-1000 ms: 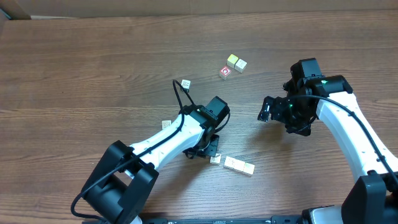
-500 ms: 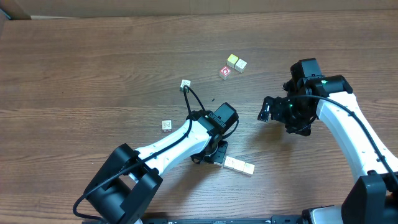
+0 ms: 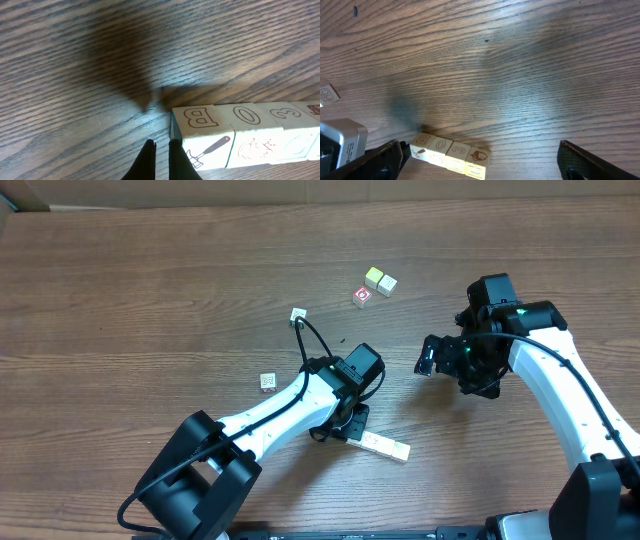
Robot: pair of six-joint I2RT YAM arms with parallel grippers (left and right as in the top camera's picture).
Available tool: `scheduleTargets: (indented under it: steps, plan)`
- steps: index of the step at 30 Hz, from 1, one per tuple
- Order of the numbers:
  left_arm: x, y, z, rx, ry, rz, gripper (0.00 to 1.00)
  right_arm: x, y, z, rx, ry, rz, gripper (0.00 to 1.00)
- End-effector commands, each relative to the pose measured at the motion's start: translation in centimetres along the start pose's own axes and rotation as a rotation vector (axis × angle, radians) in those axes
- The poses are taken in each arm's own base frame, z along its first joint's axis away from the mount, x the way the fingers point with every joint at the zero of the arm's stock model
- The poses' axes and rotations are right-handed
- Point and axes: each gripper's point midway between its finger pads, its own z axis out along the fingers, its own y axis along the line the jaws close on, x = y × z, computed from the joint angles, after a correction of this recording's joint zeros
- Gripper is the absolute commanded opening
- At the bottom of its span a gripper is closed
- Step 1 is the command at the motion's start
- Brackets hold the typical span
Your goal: Flip 5 blocks
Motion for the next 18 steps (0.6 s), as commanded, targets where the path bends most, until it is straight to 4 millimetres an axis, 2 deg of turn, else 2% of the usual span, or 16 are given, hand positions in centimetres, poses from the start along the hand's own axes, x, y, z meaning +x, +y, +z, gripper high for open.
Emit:
scheduleTargets:
  steps: [1,6,8,11,14,15,18]
  plan:
    - [0.5,-0.3,0.5,0.012,0.024,-0.014,0.04,-0.5,0.4,-0.5,-0.01,-0.02,-0.014,1.0]
    - [0.1,0.3,0.4,-0.013,0.008,-0.029,0.06,-0.4,0.4,-0.5,-0.009,-0.017,-0.014,1.0]
    - [-0.7,0.8,-0.1,-0.029,-0.021,-0.043,0.17,-0.4,0.4,-0.5,-0.009,-0.017,-0.013,1.0]
    - [-2.7,1.9,-2.0,-0.066,-0.09,-0.069,0.25,-0.4,0.4,-0.5,-0.009,-0.017,-0.013,1.0]
    - [-4.7,3.7,-4.8,-0.134,-0.157,-0.11,0.43,-0.4,0.4,-0.5,-0.009,-0.017,-0.013,1.0]
    - [-5.2,4.2,-5.5,-0.146,-0.167,-0.123,0.52,-0.4,0.4,-0.5,-0.009,-0.017,-0.013,1.0]
    - [-6.3,6.2,-7.3,-0.163,-0.18,-0.188,0.57,-0.4,0.4,-0.5,-0.009,-0.017,-0.013,1.0]
